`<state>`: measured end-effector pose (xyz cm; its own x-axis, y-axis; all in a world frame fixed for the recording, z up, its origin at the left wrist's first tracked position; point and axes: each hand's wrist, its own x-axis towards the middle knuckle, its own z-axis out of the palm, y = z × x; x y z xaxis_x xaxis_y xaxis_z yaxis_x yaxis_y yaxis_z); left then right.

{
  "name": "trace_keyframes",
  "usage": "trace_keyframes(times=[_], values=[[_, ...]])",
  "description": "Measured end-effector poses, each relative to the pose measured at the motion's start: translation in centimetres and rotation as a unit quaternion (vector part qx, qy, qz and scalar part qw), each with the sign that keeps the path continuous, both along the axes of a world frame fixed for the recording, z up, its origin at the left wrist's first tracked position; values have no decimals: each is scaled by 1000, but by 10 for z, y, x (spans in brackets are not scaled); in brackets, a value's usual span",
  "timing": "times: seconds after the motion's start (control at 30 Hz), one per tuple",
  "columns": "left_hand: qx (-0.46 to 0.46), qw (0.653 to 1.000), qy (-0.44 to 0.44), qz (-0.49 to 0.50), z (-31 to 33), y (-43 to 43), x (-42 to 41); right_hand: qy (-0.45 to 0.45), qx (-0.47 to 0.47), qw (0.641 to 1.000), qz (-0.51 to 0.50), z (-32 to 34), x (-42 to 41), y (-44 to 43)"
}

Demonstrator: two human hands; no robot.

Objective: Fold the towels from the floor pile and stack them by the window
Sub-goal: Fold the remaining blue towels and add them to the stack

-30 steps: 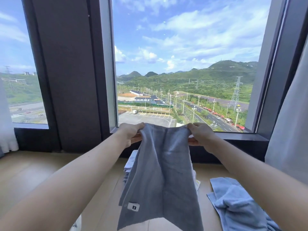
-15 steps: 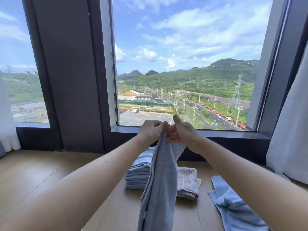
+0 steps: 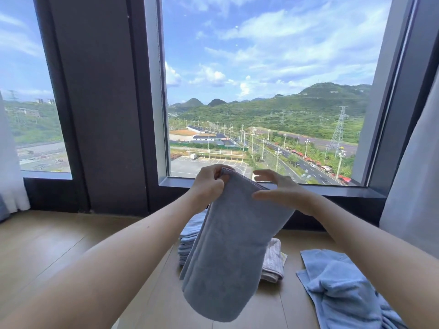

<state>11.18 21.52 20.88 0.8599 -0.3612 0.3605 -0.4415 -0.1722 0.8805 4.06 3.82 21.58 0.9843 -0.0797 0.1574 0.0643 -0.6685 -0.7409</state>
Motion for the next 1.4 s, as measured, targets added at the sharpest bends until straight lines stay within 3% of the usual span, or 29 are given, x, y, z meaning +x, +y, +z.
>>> trace_keyframes(times=[0.33,0.4,0.47,0.63,0.8,0.97,1.27,1.4], values=[[-15,1000,-13,18,-6,13,9,109,-198,974,19,-13,0,0],[-13,999,-14,32,-7,16,14,98,-207,973,-4,-15,-1,-3],[5,998,-16,55,-9,20,18,38,-179,983,-32,-13,-2,-5],[88,992,-46,79,-9,25,16,-105,6,991,-82,-4,2,3],[109,991,-65,46,-8,25,10,-130,79,983,-101,-4,4,1],[54,997,-45,44,-8,27,17,-123,137,976,-116,-7,5,-3],[20,996,-44,80,-7,33,22,-163,113,969,-145,-6,3,3],[78,991,-74,74,-7,44,23,-177,106,968,-140,-6,2,5]])
